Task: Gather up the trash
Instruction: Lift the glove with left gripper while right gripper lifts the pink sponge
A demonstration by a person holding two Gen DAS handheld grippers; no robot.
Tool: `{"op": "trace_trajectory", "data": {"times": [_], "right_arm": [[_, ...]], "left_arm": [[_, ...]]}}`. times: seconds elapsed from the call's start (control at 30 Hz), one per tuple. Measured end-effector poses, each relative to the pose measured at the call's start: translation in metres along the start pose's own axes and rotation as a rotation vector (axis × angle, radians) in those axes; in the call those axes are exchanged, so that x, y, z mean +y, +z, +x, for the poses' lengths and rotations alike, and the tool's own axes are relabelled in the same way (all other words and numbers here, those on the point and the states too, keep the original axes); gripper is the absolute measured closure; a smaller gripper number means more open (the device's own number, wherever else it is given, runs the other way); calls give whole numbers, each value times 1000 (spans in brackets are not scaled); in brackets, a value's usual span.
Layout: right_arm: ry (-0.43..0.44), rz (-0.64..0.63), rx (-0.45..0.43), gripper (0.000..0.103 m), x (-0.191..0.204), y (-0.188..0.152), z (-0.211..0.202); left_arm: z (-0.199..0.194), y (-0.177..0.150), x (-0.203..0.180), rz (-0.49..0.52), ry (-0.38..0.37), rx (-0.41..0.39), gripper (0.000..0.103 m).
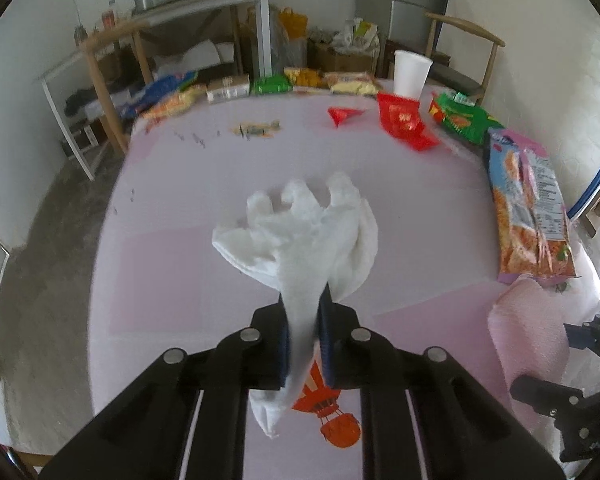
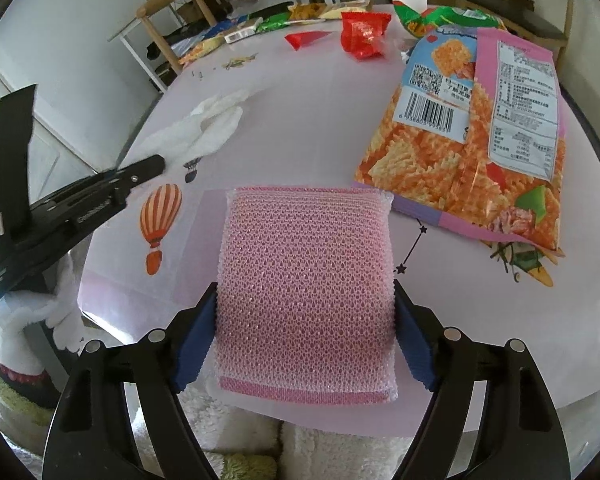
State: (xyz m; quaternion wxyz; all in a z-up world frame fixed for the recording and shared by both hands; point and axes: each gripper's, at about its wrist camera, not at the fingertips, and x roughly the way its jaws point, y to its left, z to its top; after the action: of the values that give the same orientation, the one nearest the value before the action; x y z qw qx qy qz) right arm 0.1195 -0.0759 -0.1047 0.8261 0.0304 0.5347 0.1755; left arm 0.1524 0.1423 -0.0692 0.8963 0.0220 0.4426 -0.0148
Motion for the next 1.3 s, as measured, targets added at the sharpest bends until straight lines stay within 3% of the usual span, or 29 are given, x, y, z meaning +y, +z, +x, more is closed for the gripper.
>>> {"op": "trace_trajectory", "data": {"times": [0.43, 1.03, 1.3], "right_arm": [[52, 21, -56, 28, -6, -2, -24], [119, 38, -150, 28, -7, -9, -62], [124, 75, -224, 28, -23, -17, -91]], "left_arm": [[-56, 14, -20, 69, 31, -137, 91], [-101, 11, -37, 106, 64, -234, 91], [-117, 14, -56, 128, 32, -266, 91]]}}
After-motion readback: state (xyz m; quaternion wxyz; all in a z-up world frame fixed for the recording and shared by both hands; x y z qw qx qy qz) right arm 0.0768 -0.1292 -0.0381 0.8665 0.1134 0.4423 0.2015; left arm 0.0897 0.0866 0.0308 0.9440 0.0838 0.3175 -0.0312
